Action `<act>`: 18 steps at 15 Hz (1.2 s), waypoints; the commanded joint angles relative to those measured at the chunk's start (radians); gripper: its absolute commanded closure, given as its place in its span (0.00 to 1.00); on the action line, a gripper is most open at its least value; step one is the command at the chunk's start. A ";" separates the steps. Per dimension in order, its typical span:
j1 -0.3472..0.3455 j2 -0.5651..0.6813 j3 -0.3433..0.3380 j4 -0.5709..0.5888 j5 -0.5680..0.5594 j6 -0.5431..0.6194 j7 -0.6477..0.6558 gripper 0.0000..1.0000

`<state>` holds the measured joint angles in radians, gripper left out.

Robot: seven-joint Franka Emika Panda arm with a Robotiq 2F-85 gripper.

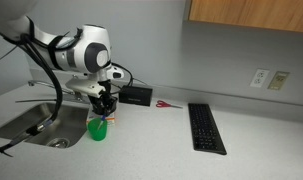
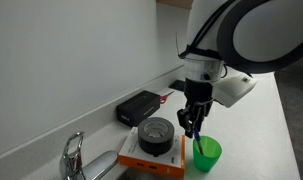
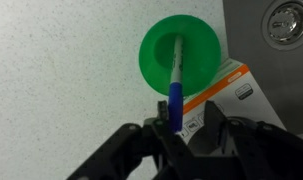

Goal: Take the blue pen out of the green cup

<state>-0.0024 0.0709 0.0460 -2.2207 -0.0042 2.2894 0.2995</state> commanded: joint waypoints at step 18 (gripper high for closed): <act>-0.107 -0.116 -0.126 0.118 -0.051 -0.294 -0.027 0.96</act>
<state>-0.0753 -0.1614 -0.0597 -2.1818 -0.0199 2.0407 0.2585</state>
